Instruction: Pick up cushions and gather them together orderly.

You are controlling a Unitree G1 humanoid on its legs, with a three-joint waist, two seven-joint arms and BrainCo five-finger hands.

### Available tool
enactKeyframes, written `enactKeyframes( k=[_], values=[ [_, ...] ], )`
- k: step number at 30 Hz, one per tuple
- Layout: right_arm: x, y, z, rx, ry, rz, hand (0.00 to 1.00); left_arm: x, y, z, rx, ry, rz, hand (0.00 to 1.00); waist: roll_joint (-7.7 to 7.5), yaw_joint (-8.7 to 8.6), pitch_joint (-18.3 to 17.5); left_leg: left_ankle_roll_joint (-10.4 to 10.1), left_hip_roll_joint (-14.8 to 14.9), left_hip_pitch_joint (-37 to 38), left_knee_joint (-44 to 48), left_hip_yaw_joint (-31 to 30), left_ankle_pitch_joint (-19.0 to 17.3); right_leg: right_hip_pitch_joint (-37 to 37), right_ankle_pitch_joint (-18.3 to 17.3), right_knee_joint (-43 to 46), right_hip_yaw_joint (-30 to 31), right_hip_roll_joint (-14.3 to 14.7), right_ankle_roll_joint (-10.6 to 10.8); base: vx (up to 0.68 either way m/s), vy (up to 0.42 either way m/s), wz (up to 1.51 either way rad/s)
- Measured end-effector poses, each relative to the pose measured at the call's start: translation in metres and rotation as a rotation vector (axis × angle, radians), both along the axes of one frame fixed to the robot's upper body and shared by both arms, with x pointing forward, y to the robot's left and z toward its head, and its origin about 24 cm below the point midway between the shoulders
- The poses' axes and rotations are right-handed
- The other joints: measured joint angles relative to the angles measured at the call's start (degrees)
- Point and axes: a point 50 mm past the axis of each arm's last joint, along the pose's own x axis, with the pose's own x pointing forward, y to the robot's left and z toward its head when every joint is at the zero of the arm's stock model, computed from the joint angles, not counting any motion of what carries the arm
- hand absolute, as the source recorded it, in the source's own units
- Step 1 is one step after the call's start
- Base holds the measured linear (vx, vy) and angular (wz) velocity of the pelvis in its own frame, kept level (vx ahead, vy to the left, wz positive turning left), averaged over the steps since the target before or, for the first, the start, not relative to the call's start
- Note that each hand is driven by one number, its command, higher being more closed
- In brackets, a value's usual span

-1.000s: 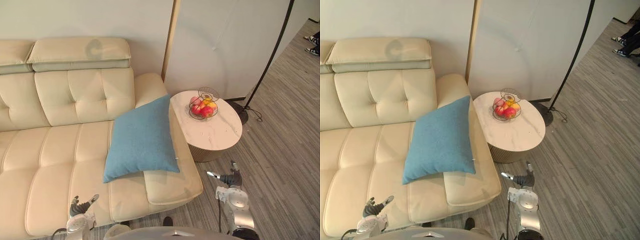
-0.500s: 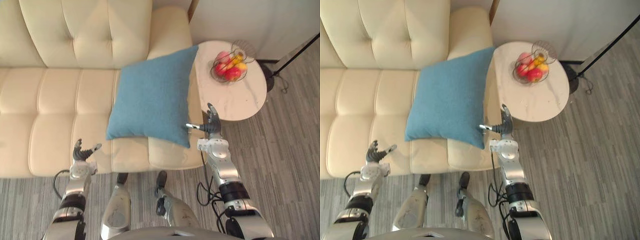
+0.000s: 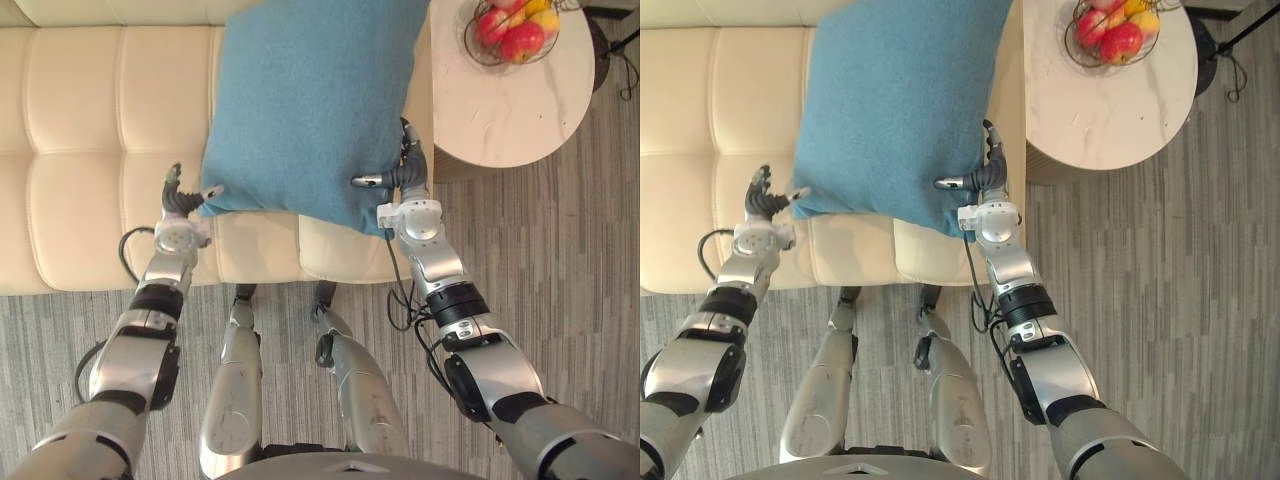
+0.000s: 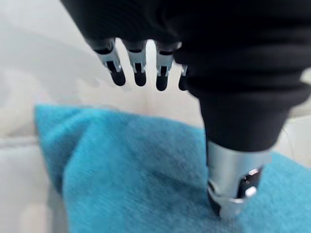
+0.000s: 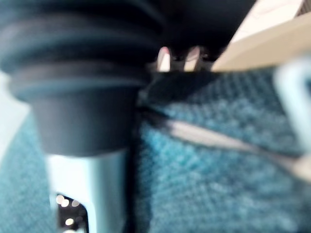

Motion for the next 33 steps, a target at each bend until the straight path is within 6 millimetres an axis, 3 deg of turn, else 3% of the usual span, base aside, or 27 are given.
enactKeyframes(
  k=[1, 3, 12, 18, 23, 28, 31, 33],
  values=[
    [-0.002, 0.003, 0.006, 0.001, -0.024, 0.01, 1.0, 0.004, -0.005, 0.008, -0.001, -0.022, -0.013, 1.0, -0.01, -0.18, 0.01, -0.01, 0.33, -1.28, 0.24, 0.68, -0.02, -1.14, 0.09, 0.12, -0.04, 0.1, -0.13, -0.02, -0.02, -0.06],
    [-0.007, 0.007, 0.02, 0.01, -0.085, 0.031, 1.0, 0.01, -0.015, 0.024, -0.01, -0.061, -0.035, 1.0, -0.04, -0.6, 0.05, -0.07, 0.87, -4.18, 1.89, 1.58, -0.48, -3.33, 0.32, 0.37, -0.13, 0.36, -0.44, -0.02, -0.022, -0.08],
    [-0.016, 0.012, 0.046, 0.072, -0.188, 0.042, 1.0, 0.011, -0.019, 0.039, -0.054, -0.123, -0.056, 1.0, -0.06, -0.58, 0.12, 0.38, 2.65, -7.21, 6.09, 6.13, -2.31, -4.28, 0.39, 0.73, -0.17, 0.88, -0.53, 0.0, -0.002, -0.01],
    [-0.025, 0.02, 0.052, 0.151, -0.229, 0.078, 1.0, 0.006, -0.023, 0.042, -0.103, -0.16, -0.078, 1.0, -0.01, -0.4, 0.14, 0.24, 2.88, -6.56, 6.28, 8.16, -1.64, -4.14, 0.15, 1.31, 0.27, 0.44, -0.52, 0.02, 0.004, -0.01],
    [-0.033, 0.021, 0.027, 0.188, -0.171, 0.077, 1.0, -0.008, -0.027, 0.025, -0.15, -0.171, -0.078, 1.0, 0.19, -0.23, 0.28, 0.24, 2.37, -1.1, 3.95, 8.74, -1.62, -0.36, -1.95, 2.58, 0.49, -0.18, -0.29, 0.08, -0.007, 0.04],
    [-0.053, 0.016, -0.003, 0.228, -0.117, 0.067, 1.0, -0.028, -0.032, 0.015, -0.186, -0.21, -0.078, 1.0, 0.27, 0.05, 0.32, 0.02, 2.22, 3.51, 1.53, 8.99, -1.33, 2.72, -3.4, 3.18, 0.49, -0.37, -0.27, 0.08, -0.016, 0.01],
    [-0.07, 0.009, -0.029, 0.259, -0.056, 0.04, 1.0, -0.052, -0.042, 0.003, -0.257, -0.234, -0.082, 1.0, 1.0, -0.2, -0.08, 0.02, 1.67, 8.06, 0.32, 9.0, -1.34, 5.97, -5.77, 5.11, -0.11, -1.07, -0.23, 0.09, -0.002, 0.12],
    [-0.084, 0.003, -0.044, 0.265, -0.029, 0.03, 1.0, -0.073, -0.049, -0.01, -0.308, -0.235, -0.085, 1.0, 2.3, -0.37, -0.88, 0.01, 1.58, 11.35, -1.3, 8.97, -1.36, 8.54, -6.79, 5.43, -0.31, -1.22, -0.01, 0.07, -0.001, 0.06]
  ],
)
